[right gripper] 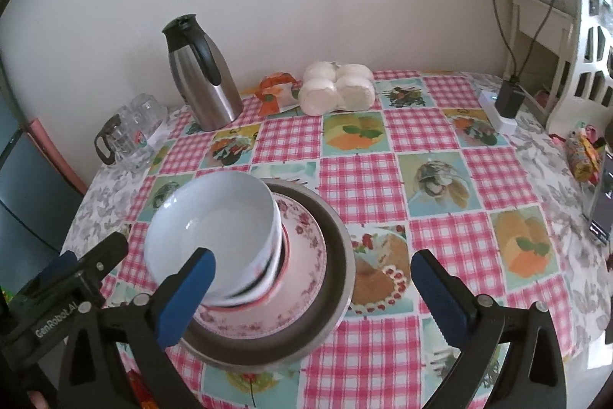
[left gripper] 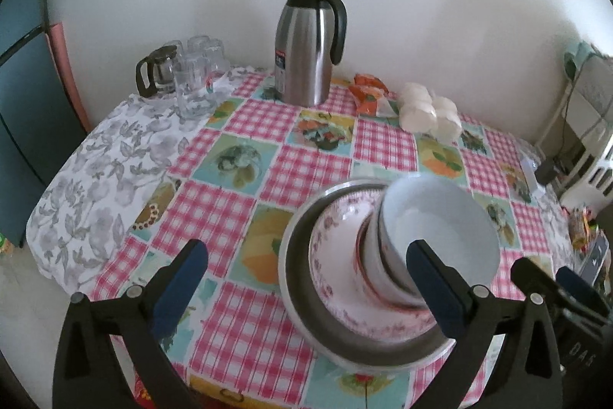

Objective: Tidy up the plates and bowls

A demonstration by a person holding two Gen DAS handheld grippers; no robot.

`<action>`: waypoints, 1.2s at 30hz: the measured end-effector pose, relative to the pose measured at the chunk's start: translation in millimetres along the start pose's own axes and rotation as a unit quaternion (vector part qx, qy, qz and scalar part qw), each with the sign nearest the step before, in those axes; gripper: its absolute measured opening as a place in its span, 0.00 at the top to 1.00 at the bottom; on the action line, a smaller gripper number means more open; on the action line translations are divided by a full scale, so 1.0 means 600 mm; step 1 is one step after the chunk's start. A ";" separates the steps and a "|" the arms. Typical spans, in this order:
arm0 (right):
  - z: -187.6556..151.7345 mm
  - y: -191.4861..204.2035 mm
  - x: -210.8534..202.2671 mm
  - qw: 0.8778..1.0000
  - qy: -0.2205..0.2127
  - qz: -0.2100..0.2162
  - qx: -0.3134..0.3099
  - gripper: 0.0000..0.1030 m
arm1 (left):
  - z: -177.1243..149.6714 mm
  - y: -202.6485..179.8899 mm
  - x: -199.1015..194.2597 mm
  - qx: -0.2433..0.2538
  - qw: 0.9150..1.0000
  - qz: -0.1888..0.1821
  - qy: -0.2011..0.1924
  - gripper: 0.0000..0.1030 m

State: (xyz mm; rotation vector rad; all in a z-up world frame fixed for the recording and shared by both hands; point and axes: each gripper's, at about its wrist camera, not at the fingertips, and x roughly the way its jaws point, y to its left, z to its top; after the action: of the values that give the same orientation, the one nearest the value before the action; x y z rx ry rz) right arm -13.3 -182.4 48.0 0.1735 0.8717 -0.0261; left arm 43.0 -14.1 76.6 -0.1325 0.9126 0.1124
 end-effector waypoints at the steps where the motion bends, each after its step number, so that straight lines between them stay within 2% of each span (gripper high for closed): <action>1: -0.005 -0.003 -0.004 1.000 -0.001 -0.003 0.000 0.00 | -0.004 0.001 -0.002 0.001 1.000 -0.003 0.005 0.00; 5: -0.026 -0.014 -0.014 1.000 0.001 -0.014 -0.002 0.00 | -0.026 -0.002 -0.002 0.005 0.999 -0.024 0.038 0.00; 11: -0.054 -0.022 -0.018 0.999 0.012 -0.031 -0.013 0.00 | -0.060 -0.016 0.000 0.035 0.998 -0.001 0.061 0.00; 19: -0.086 -0.023 -0.013 0.998 0.033 -0.044 -0.031 0.00 | -0.082 -0.005 0.010 0.033 0.996 0.018 0.084 0.00; 36: -0.114 -0.032 -0.022 0.998 0.041 -0.048 -0.031 0.00 | -0.109 -0.007 0.010 0.051 0.993 0.030 0.100 0.00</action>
State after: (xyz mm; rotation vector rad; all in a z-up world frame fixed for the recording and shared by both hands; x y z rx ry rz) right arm -75.5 -190.9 11.9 0.0752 0.9613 -0.0818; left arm -3.9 -28.5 32.3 -0.0213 1.1197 0.1096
